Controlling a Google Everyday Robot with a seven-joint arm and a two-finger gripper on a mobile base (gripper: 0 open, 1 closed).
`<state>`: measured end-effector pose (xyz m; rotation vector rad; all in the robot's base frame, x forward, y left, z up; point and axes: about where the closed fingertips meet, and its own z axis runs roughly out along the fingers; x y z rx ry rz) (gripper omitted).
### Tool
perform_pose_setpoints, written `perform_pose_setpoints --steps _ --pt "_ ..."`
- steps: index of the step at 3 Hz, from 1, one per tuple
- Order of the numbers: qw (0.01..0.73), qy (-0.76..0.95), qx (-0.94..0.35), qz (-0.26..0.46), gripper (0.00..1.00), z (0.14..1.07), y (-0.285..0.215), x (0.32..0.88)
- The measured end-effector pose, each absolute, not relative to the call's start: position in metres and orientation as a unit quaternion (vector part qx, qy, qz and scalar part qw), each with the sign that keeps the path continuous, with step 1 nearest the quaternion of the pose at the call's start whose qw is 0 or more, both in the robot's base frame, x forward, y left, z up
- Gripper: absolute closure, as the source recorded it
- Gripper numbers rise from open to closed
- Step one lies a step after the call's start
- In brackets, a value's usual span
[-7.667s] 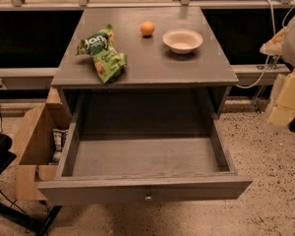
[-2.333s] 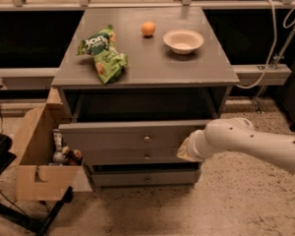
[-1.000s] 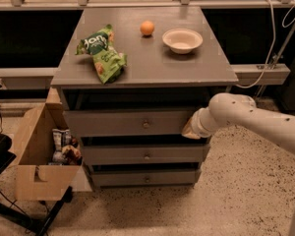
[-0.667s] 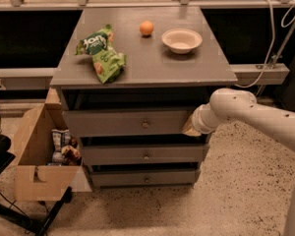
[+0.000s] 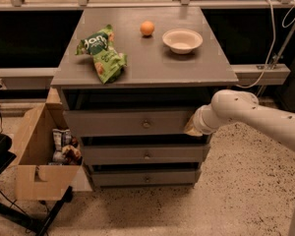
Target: Close top drawer
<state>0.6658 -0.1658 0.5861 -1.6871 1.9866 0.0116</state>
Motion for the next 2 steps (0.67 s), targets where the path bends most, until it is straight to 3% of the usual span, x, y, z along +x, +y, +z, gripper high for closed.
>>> perform_pose_setpoints --steps 1,2 --pt "0.238 0.712 -0.66 0.023 1.0 0.589 -0.158 0.634" --pt "0.177 0.658 -0.728 0.077 1.0 0.6 -0.151 0.547"
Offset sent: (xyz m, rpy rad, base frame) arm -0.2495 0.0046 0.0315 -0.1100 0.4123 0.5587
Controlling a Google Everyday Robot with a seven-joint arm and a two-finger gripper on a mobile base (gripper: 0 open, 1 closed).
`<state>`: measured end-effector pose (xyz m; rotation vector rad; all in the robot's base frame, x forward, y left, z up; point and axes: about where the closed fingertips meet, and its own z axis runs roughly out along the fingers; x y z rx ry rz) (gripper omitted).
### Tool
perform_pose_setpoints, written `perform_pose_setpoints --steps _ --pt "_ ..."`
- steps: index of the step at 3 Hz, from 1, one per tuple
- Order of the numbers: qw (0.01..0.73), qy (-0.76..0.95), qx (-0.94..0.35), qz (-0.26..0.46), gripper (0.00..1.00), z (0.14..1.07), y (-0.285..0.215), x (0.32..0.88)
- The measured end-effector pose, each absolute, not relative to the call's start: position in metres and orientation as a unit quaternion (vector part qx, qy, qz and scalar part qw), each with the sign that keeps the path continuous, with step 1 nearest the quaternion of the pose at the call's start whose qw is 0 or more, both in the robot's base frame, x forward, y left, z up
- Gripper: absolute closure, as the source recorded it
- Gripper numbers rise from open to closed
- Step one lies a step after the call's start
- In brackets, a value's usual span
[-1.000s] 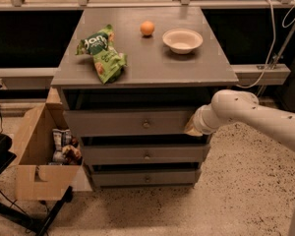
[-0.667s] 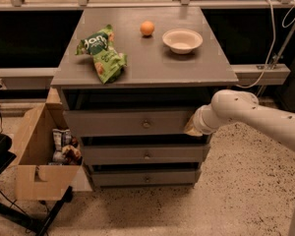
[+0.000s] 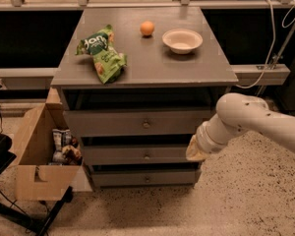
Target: Close top drawer
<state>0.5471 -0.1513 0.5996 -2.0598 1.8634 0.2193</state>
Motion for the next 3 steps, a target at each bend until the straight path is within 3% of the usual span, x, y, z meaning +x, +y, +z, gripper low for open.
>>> perform_pose_setpoints --steps 1,2,3 --pt "0.116 0.641 -0.751 0.109 1.0 0.615 -0.174 0.47" --pt "0.085 0.642 -0.756 0.096 1.0 0.653 -0.217 0.433" --pt "0.077 0.678 -0.73 0.043 1.0 0.705 -0.27 0.432"
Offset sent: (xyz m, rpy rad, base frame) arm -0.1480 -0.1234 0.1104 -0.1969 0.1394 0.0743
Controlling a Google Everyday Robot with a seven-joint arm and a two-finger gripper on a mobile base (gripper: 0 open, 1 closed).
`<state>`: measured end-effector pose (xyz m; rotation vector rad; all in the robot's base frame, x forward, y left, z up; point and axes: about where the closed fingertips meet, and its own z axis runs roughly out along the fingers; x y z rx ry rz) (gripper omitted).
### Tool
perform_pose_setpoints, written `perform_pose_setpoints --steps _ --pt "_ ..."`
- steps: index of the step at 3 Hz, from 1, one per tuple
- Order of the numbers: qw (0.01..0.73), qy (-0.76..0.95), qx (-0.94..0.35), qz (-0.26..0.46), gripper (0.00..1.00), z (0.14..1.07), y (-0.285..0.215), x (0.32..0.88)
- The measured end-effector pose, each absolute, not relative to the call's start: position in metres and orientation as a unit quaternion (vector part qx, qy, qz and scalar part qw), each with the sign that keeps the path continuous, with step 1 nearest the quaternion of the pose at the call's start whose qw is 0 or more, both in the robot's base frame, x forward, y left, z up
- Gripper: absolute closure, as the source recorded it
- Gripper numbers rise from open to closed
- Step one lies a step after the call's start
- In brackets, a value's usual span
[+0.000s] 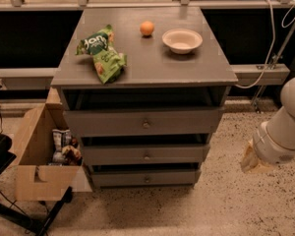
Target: Close top drawer
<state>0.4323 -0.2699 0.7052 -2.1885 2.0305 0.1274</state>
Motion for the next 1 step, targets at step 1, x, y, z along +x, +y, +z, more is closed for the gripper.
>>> perform_pose_setpoints --steps 1 --pt "0.101 0.736 -0.669 -0.023 1.0 0.7511 -0.3108 0.4468"
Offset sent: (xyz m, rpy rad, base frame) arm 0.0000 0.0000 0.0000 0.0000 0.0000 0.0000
